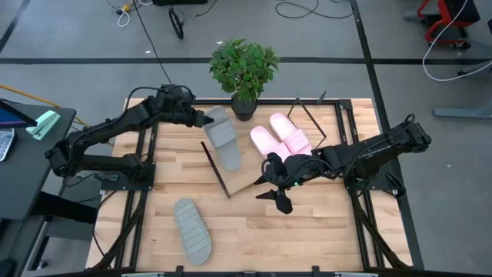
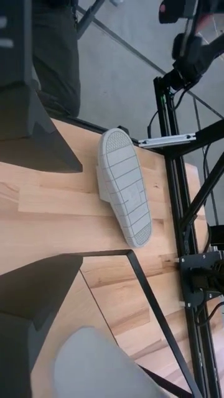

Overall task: Pick and place slides into the shelf
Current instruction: Put the right gray slipper on the shelf

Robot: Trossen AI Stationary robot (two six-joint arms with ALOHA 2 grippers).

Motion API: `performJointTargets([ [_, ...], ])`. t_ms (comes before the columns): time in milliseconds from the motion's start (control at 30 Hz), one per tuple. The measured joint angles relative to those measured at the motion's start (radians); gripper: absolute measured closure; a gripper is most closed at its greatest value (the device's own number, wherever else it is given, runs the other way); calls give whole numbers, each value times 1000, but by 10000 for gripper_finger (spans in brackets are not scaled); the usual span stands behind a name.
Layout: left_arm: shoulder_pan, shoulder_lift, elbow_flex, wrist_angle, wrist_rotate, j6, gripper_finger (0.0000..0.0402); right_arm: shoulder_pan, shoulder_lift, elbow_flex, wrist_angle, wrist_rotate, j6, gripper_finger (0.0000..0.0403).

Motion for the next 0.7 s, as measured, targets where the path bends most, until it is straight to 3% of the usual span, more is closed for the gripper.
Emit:
performJointTargets([
  [267,75,-3,-203,259,125,-127,359,3,0,0,0,0,1,173],
  [700,120,-4,-474,609,212,-262,359,19,0,0,0,20,1,173],
])
